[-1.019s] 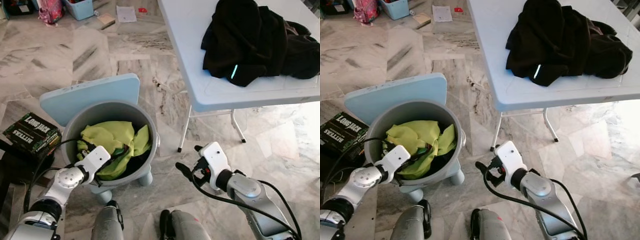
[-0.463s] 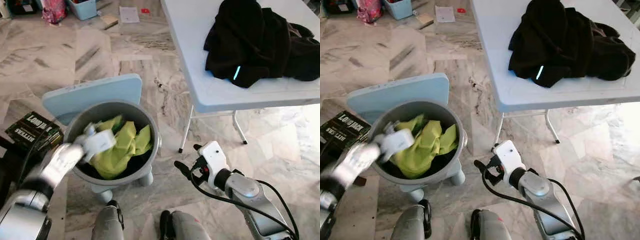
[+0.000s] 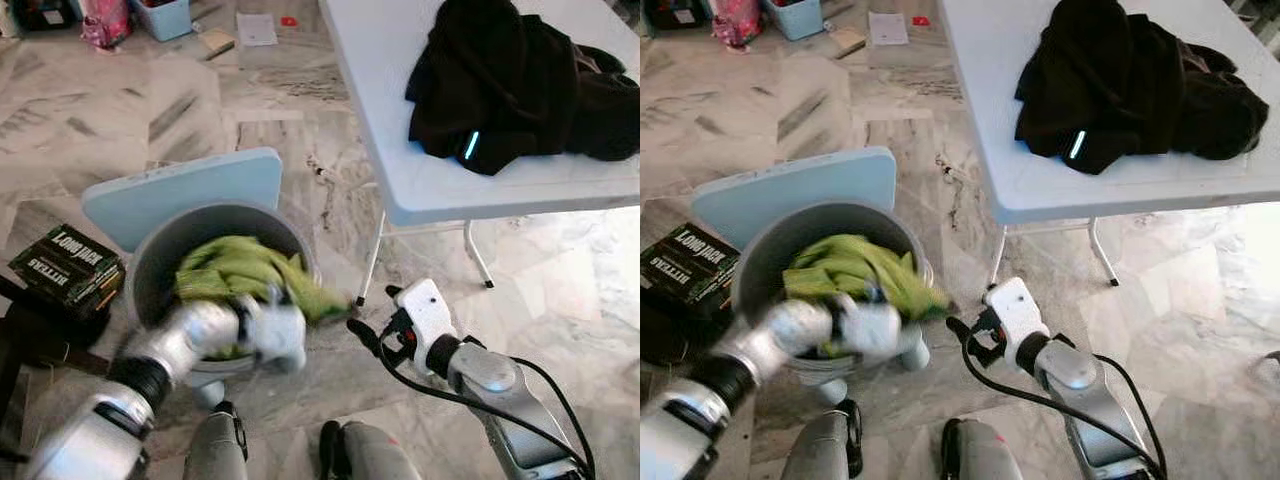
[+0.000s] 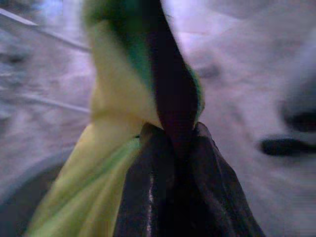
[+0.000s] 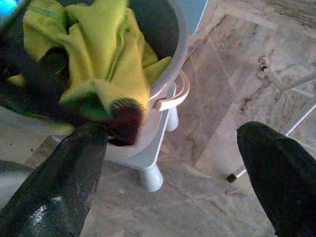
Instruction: Hang hanger
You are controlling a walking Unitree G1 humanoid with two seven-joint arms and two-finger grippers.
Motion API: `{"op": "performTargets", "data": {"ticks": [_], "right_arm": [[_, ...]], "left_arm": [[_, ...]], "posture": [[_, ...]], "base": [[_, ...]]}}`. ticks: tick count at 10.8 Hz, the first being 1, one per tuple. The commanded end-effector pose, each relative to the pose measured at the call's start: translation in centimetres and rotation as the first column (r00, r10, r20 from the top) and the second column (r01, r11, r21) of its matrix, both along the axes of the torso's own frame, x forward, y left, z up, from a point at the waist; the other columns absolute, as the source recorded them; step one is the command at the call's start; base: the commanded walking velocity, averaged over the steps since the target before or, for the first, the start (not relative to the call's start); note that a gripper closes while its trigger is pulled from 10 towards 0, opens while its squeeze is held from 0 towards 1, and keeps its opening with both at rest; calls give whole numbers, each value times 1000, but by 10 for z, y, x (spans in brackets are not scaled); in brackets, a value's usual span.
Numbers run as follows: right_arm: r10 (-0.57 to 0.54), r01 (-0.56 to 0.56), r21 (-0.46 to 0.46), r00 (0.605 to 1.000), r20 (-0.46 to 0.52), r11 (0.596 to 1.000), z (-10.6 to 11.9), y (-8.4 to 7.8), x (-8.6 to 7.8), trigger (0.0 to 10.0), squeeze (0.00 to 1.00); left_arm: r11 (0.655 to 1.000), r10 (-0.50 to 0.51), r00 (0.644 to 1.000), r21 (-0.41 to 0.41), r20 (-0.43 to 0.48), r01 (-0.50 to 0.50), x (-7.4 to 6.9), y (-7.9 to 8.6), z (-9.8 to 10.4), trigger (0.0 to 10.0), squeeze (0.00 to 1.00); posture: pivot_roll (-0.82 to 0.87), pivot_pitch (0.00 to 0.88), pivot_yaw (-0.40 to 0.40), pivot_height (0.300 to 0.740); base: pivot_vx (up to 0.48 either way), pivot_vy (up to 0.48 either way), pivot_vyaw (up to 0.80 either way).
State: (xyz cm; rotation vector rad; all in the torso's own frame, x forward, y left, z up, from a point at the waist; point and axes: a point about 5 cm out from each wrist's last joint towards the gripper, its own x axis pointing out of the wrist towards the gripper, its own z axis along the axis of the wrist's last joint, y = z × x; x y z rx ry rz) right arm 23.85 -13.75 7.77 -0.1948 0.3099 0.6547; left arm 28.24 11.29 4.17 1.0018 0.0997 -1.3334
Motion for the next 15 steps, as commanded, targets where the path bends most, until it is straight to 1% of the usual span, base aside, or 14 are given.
{"op": "performTargets", "data": {"ticks": [1, 2, 3, 4, 5, 6, 7, 8, 10, 11, 12, 13, 14, 15], "right_arm": [[-15, 15, -11, 1000, -11, 1000, -4, -5, -2, 10000, 0], [-14, 14, -12, 1000, -13, 1000, -5, -5, -4, 10000, 0], [-12, 12, -12, 1000, -13, 1000, -5, -4, -3, 10000, 0], [-11, 11, -12, 1000, -11, 1000, -5, -4, -1, 10000, 0], [-12, 12, -11, 1000, -9, 1000, -4, -3, 0, 10000, 0], [-14, 14, -11, 1000, -7, 1000, -5, -3, 0, 10000, 0], [-14, 14, -10, 1000, -7, 1000, -5, -3, 0, 10000, 0], [-11, 11, -9, 1000, -7, 1000, -6, -2, 1, 10000, 0], [-5, 5, -5, 1000, -1, 1000, -6, 2, 5, 10000, 0], [-4, 4, -4, 1000, 0, 1000, -6, 2, 6, 10000, 0], [-8, 8, -2, 1000, 3, 1000, -6, 2, 7, 10000, 0], [-10, 10, -1, 1000, 6, 1000, -6, 3, 7, 10000, 0], [-14, 14, 1, 1000, 9, 1000, -6, 3, 7, 10000, 0], [-18, 18, 0, 1000, 9, 1000, -6, 1, 6, 10000, 0]], "left_arm": [[998, -19, 998, 57, -66, 23, -9, 3, -13, 0, 0], [997, 6, 998, 83, -66, 0, -9, 4, -16, 0, 0], [994, 60, 995, 99, -83, -52, -5, 8, -18, 10000, 0], [990, 92, 992, 117, -87, -82, -3, 14, -19, 10000, 357], [985, 148, 987, 93, -58, -142, 3, 19, -15, 10000, 1000], [957, 291, 957, -14, 21, -291, 19, 26, 0, 10000, 1000], [919, 385, 923, -110, 31, -380, 28, 28, 12, 10000, 1000], [847, 479, 878, -269, 9, -459, 35, 30, 30, 10000, 1000], [895, 366, 930, -266, -21, -358, 21, 20, 27, 10000, 1000], [932, 278, 959, -228, -51, -282, 12, 15, 23, 10000, 1000], [963, 224, 971, -133, -85, -234, 4, 15, 16, 10000, 1000], [949, 272, 961, -151, -40, -275, 11, 14, 22, 10000, 1000], [903, 358, 933, -266, 28, -338, 23, 17, 43, 10000, 1000], [821, 463, 885, -401, 52, -406, 26, 27, 62, 10000, 1000]], "posture": [[-111, 202, -87, 740], [-108, 204, -88, 740], [-105, 204, -90, 740], [-105, 204, -90, 740], [-98, 203, -89, 740], [-98, 203, -89, 740], [-90, 200, -88, 740], [-83, 196, -89, 740], [-71, 193, -88, 740], [-71, 191, -87, 740], [-70, 189, -82, 740], [-73, 188, -80, 740], [-75, 186, -75, 740], [-75, 186, -75, 740]], "base": [[0, 0, 0], [0, 0, 0], [0, 0, 0], [0, 0, 0], [0, 0, 0], [0, 0, 0], [0, 0, 0], [0, 0, 0], [0, 0, 0], [0, 0, 0], [0, 0, 0], [0, 0, 0], [0, 0, 0], [0, 0, 0]]}}
